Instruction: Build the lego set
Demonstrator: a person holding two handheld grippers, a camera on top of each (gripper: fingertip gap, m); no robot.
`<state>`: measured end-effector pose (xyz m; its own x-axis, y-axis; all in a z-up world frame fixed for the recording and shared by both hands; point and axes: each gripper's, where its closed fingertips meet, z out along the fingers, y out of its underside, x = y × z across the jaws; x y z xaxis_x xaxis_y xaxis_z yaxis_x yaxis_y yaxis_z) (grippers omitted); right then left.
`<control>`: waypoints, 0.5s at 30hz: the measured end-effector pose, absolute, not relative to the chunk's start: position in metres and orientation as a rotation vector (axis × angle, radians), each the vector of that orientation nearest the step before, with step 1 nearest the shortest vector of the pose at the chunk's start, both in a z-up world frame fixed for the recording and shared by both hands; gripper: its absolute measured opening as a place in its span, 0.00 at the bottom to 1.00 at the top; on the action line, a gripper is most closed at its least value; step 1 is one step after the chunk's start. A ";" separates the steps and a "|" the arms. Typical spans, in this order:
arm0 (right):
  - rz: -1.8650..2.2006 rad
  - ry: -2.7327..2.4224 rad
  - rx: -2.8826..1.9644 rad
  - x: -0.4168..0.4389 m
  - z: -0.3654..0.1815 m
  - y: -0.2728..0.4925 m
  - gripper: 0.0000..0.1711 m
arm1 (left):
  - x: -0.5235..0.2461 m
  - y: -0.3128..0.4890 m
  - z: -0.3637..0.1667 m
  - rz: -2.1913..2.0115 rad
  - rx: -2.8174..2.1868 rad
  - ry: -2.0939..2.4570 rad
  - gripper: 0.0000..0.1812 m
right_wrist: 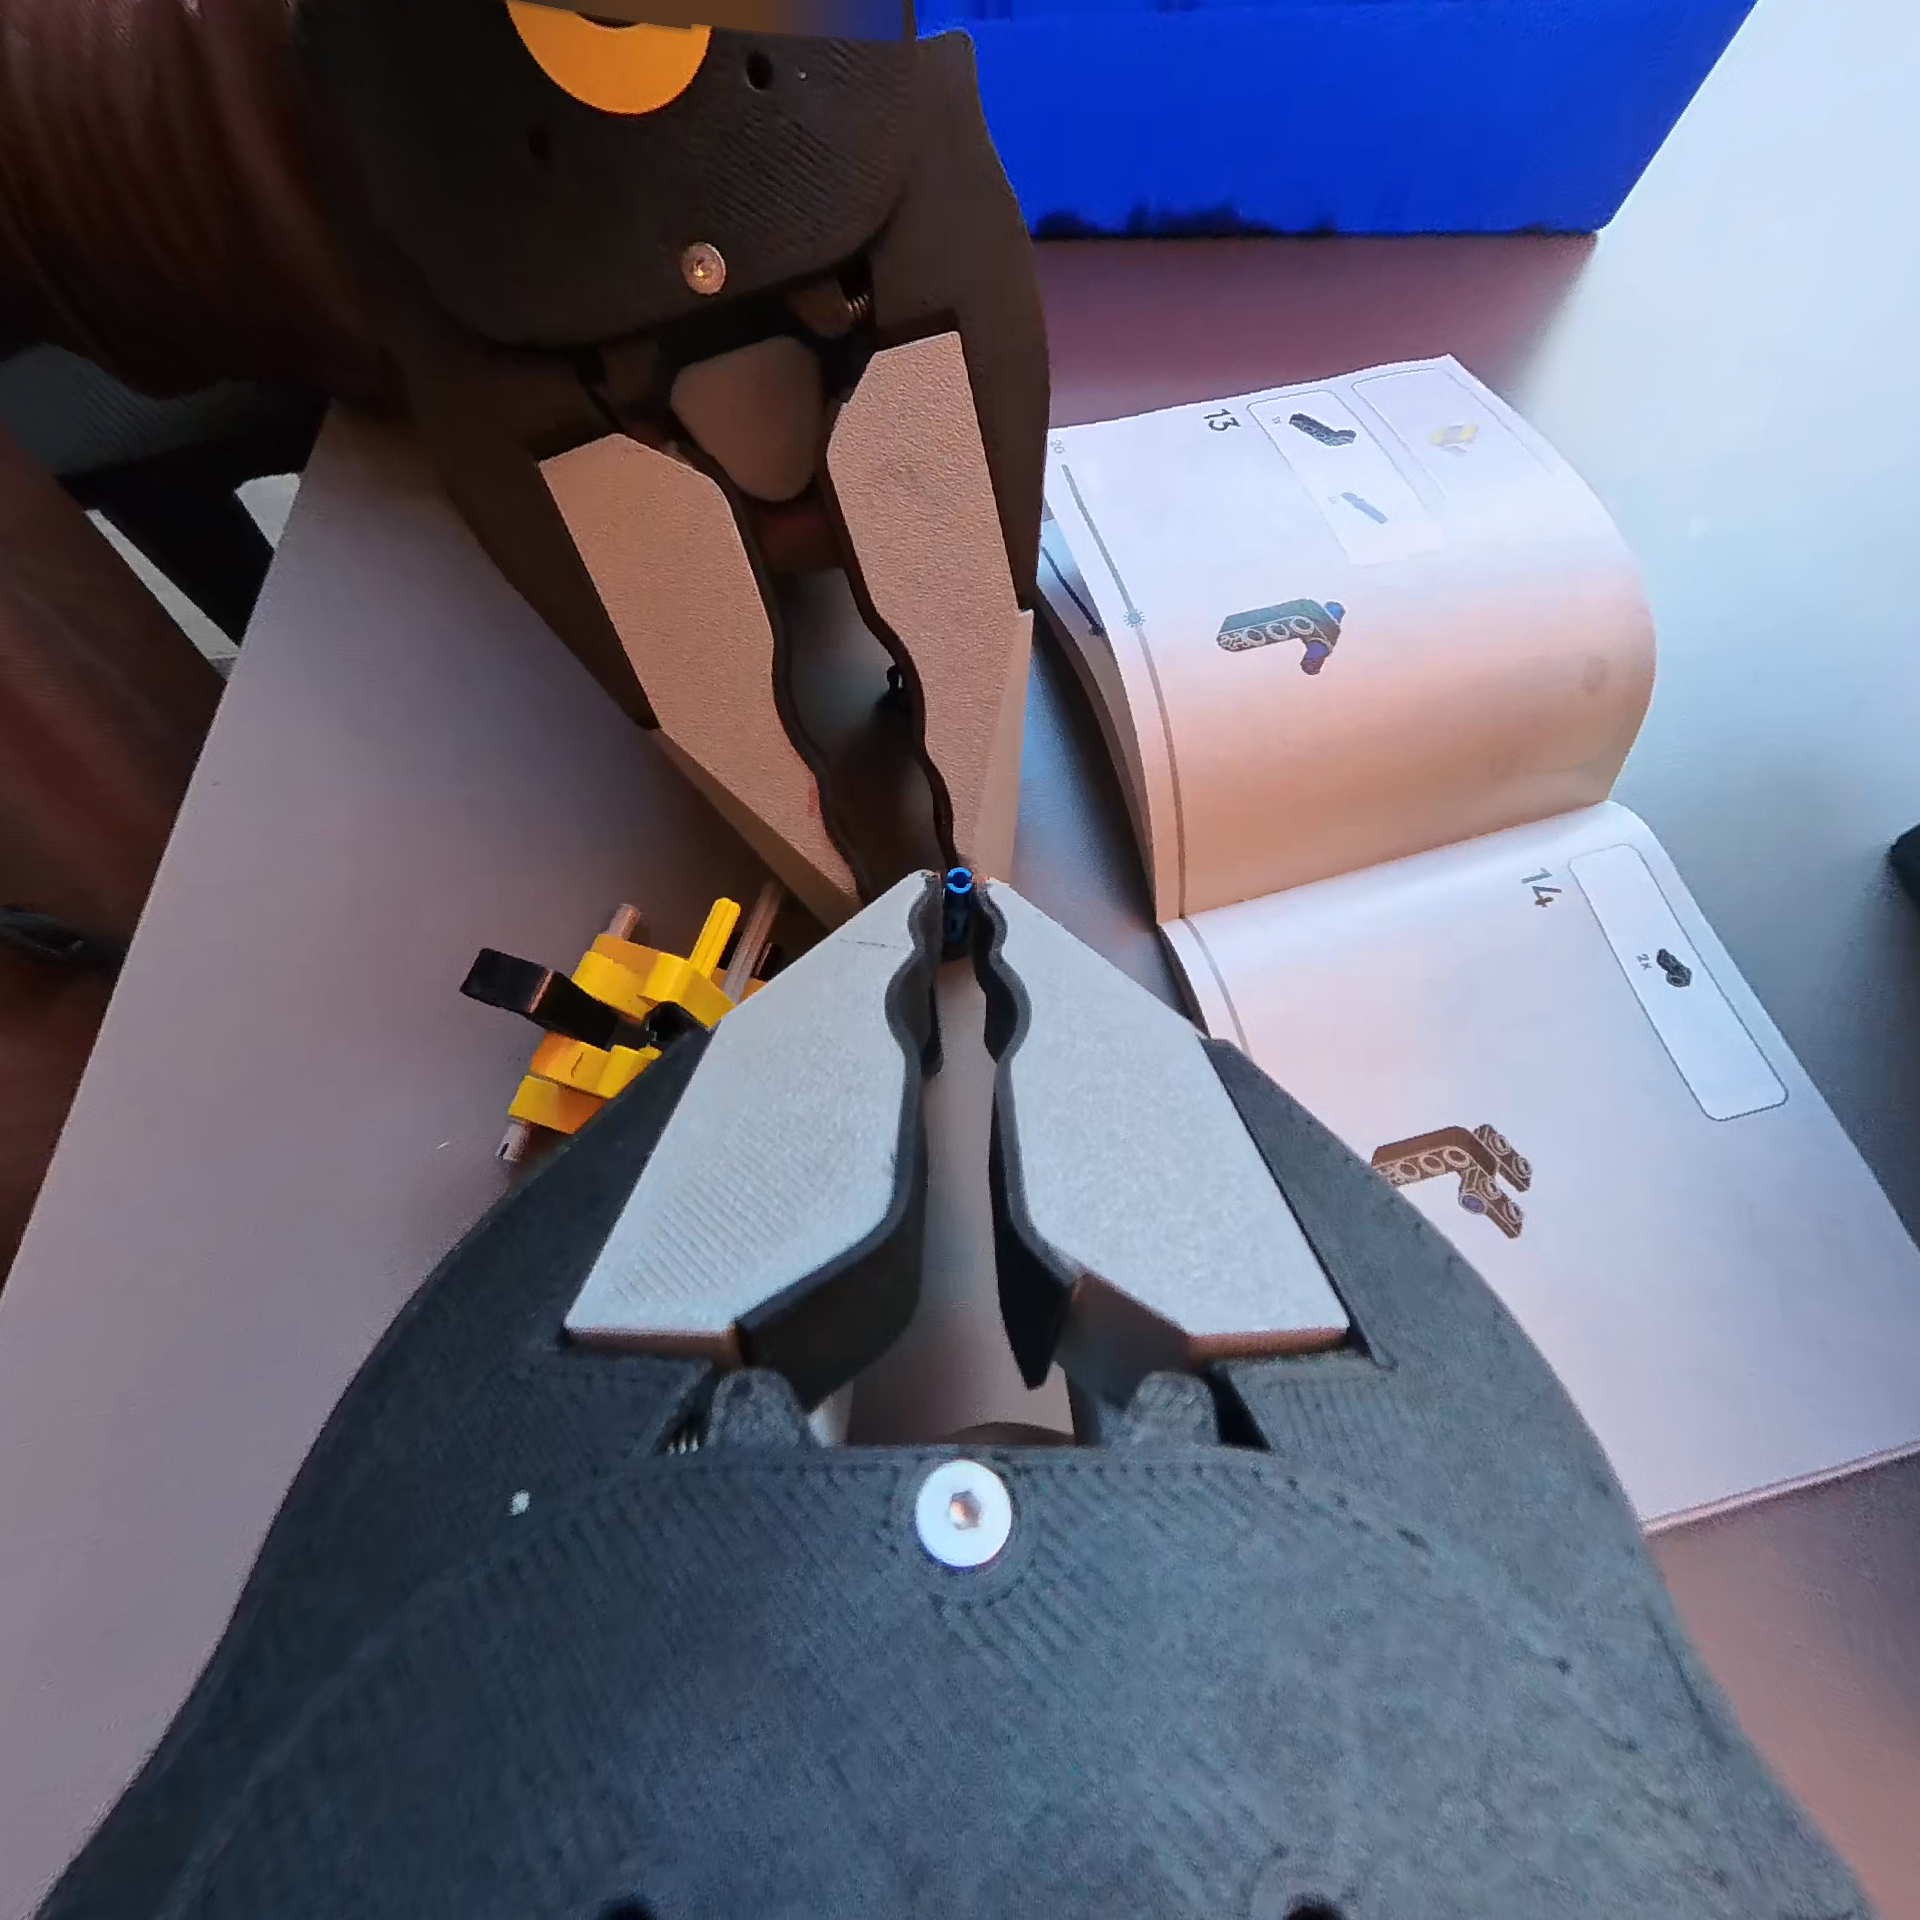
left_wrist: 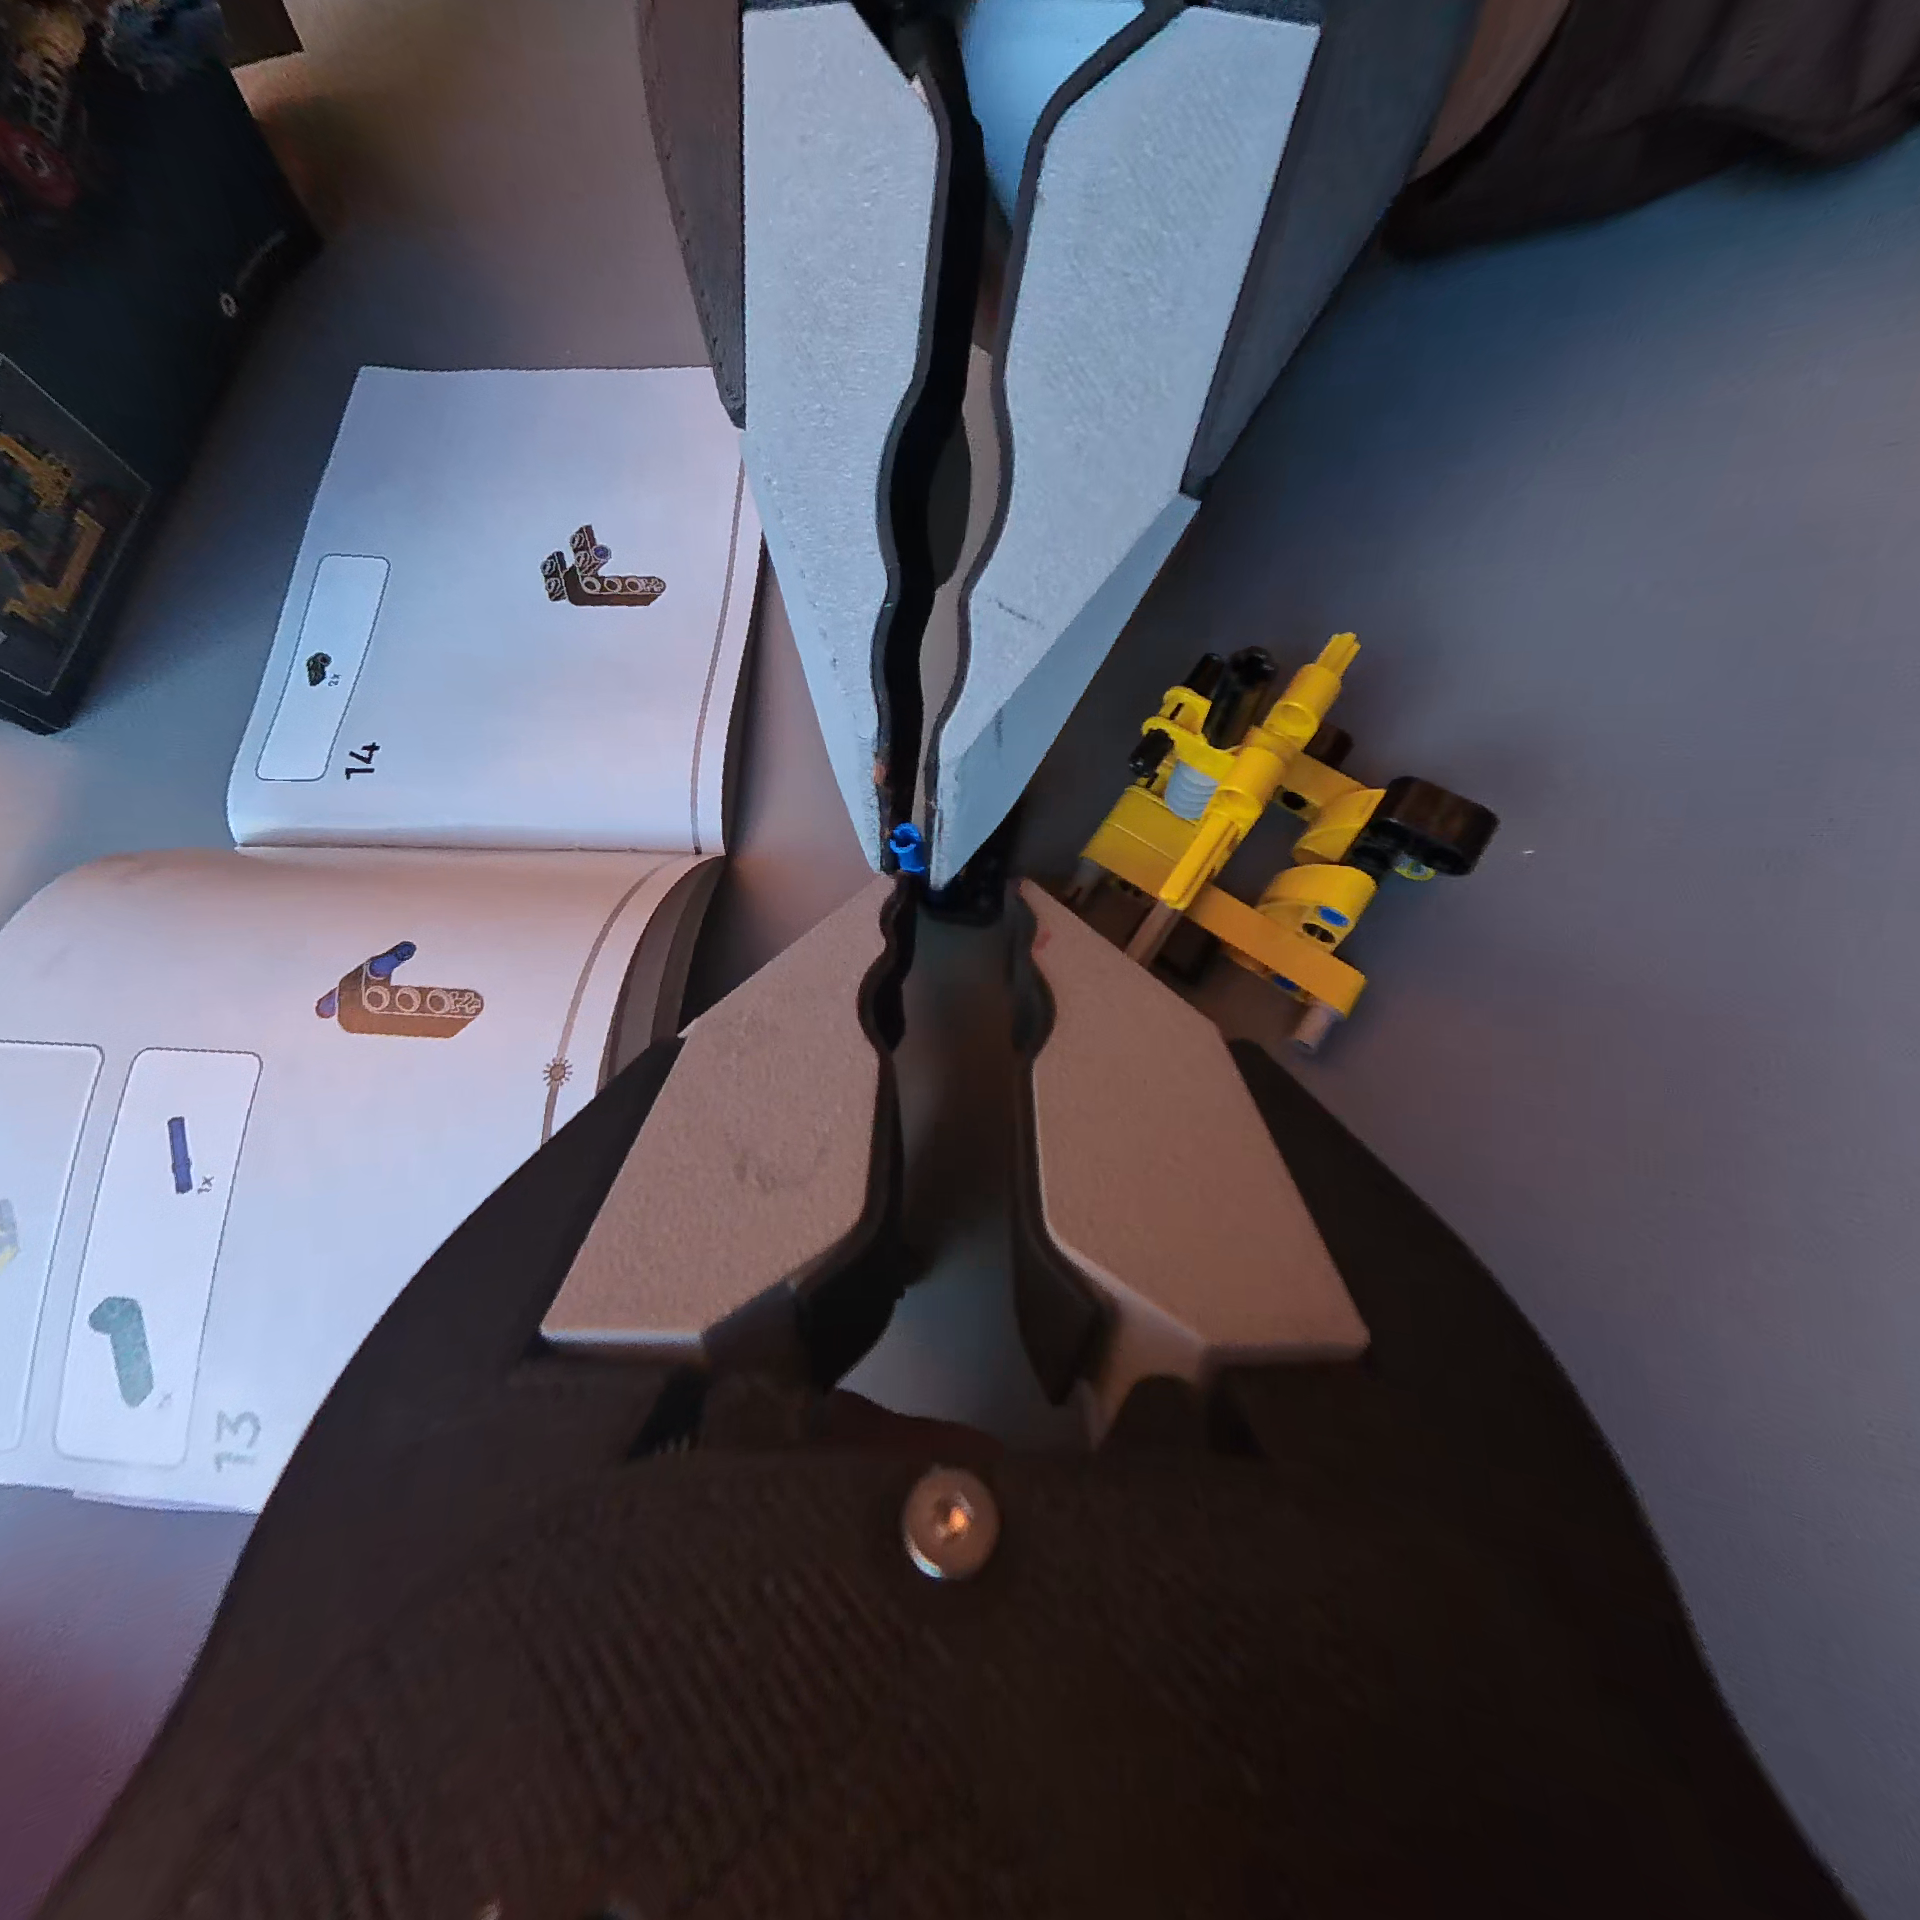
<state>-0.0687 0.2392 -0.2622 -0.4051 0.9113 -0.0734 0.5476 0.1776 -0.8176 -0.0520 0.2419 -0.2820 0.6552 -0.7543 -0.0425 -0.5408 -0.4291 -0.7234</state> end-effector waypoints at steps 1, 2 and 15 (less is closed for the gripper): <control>1.113 -2.025 -1.367 -0.069 -0.262 0.239 0.01 | -0.052 0.242 -0.282 -0.372 -2.139 1.000 0.07; 1.109 -2.027 -1.364 -0.069 -0.262 0.239 0.01 | -0.052 0.242 -0.282 -0.370 -2.138 1.001 0.07; 1.086 -2.053 -1.342 -0.068 -0.264 0.239 0.01 | -0.052 0.242 -0.282 -0.367 -2.142 0.996 0.07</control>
<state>-0.0676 0.2385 -0.2637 -0.4217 0.9057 -0.0446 0.5468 0.2147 -0.8093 -0.0522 0.2418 -0.2822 0.6585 -0.7512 -0.0463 -0.5415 -0.4302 -0.7223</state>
